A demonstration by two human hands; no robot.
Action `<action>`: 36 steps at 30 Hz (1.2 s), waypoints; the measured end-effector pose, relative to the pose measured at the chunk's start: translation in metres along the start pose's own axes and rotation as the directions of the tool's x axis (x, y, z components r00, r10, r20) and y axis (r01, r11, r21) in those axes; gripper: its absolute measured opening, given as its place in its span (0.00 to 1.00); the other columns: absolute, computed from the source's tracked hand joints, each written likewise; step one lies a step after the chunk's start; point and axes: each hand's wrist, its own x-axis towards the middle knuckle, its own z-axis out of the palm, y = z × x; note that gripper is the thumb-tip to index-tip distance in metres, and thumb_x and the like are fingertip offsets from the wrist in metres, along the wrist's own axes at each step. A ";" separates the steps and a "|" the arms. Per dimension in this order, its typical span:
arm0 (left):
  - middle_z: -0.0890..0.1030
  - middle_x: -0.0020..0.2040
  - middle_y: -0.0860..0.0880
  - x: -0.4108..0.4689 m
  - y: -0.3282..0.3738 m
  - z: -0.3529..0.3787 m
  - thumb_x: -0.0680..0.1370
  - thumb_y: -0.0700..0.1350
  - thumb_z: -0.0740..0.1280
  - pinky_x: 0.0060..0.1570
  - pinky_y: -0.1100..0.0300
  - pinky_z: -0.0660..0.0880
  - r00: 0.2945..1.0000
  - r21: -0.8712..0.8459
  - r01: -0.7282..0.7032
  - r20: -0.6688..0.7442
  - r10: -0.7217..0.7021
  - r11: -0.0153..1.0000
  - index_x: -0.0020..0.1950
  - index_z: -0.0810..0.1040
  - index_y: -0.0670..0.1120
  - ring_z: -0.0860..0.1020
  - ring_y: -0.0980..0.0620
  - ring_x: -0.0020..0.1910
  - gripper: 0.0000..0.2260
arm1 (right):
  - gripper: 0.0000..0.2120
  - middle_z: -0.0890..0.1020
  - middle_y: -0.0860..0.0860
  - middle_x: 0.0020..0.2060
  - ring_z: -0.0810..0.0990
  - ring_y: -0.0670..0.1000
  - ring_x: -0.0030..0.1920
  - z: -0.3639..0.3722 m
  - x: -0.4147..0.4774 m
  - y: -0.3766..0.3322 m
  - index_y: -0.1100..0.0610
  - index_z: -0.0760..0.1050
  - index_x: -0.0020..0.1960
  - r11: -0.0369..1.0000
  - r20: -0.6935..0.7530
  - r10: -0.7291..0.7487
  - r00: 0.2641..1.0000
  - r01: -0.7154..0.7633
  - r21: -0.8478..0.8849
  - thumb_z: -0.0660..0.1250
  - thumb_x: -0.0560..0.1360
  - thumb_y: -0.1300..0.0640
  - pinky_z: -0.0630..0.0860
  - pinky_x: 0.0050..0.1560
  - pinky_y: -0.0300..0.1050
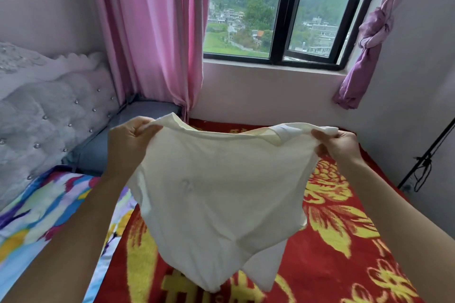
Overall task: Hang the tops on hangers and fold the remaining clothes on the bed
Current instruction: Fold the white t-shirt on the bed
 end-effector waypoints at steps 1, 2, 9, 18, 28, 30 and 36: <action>0.75 0.29 0.70 0.002 0.004 -0.002 0.73 0.43 0.71 0.34 0.76 0.64 1.000 -0.005 -0.006 -0.011 0.006 1.000 0.38 0.76 0.56 0.72 0.71 0.31 0.09 | 0.09 0.73 0.46 0.18 0.69 0.42 0.19 -0.004 0.000 -0.002 0.60 0.76 0.34 0.999 0.008 -0.027 1.000 0.027 -0.021 0.73 0.70 0.59 0.66 0.22 0.33; 0.75 0.29 0.70 0.004 0.009 -0.005 0.74 0.41 0.71 0.35 0.76 0.64 1.000 -0.015 -0.010 -0.019 0.010 1.000 0.38 0.77 0.54 0.72 0.71 0.31 0.09 | 0.09 0.74 0.45 0.20 0.69 0.42 0.22 -0.007 0.000 -0.004 0.60 0.76 0.34 0.998 0.011 -0.057 0.998 0.058 -0.026 0.73 0.70 0.59 0.68 0.25 0.34; 0.78 0.27 0.62 0.016 0.018 -0.017 0.72 0.38 0.72 0.30 0.73 0.68 0.978 -0.111 0.112 0.191 -0.090 0.987 0.32 0.81 0.56 0.73 0.65 0.27 0.14 | 0.07 0.79 0.44 0.24 0.75 0.45 0.30 -0.005 -0.004 -0.008 0.56 0.76 0.37 0.993 0.021 0.017 1.000 -0.020 0.119 0.70 0.73 0.60 0.73 0.34 0.39; 0.78 0.24 0.56 -0.009 0.023 -0.056 0.70 0.32 0.69 0.25 0.72 0.70 0.928 -0.254 0.289 0.311 -0.205 0.923 0.29 0.82 0.55 0.74 0.62 0.23 0.18 | 0.07 0.78 0.44 0.26 0.75 0.43 0.27 -0.015 -0.048 -0.006 0.51 0.81 0.31 0.954 0.095 -0.096 0.991 0.064 0.291 0.75 0.59 0.49 0.71 0.28 0.33; 0.78 0.27 0.58 0.016 -0.012 -0.020 0.72 0.42 0.72 0.29 0.75 0.66 0.955 0.081 0.192 0.216 -0.206 0.978 0.35 0.80 0.55 0.73 0.65 0.27 0.09 | 0.08 0.76 0.45 0.22 0.72 0.42 0.22 0.004 -0.017 0.019 0.55 0.77 0.35 0.982 0.134 0.057 0.989 -0.080 0.174 0.68 0.73 0.61 0.66 0.22 0.32; 0.77 0.27 0.56 0.017 -0.047 0.008 0.71 0.46 0.74 0.29 0.73 0.65 0.922 0.201 0.245 0.255 -0.292 0.949 0.39 0.80 0.49 0.72 0.61 0.28 0.04 | 0.08 0.76 0.45 0.23 0.72 0.42 0.23 0.015 -0.004 0.048 0.56 0.77 0.37 0.972 0.156 0.218 0.963 -0.228 0.050 0.66 0.74 0.64 0.66 0.23 0.32; 0.82 0.46 0.44 0.082 -0.109 0.116 0.75 0.48 0.69 0.47 0.55 0.71 0.913 0.380 0.302 0.149 -0.380 0.875 0.50 0.82 0.46 0.77 0.42 0.50 0.08 | 0.11 0.74 0.48 0.32 0.72 0.49 0.36 0.074 0.085 0.101 0.52 0.74 0.34 0.949 -0.033 0.311 0.950 -0.313 -0.045 0.66 0.74 0.63 0.68 0.33 0.37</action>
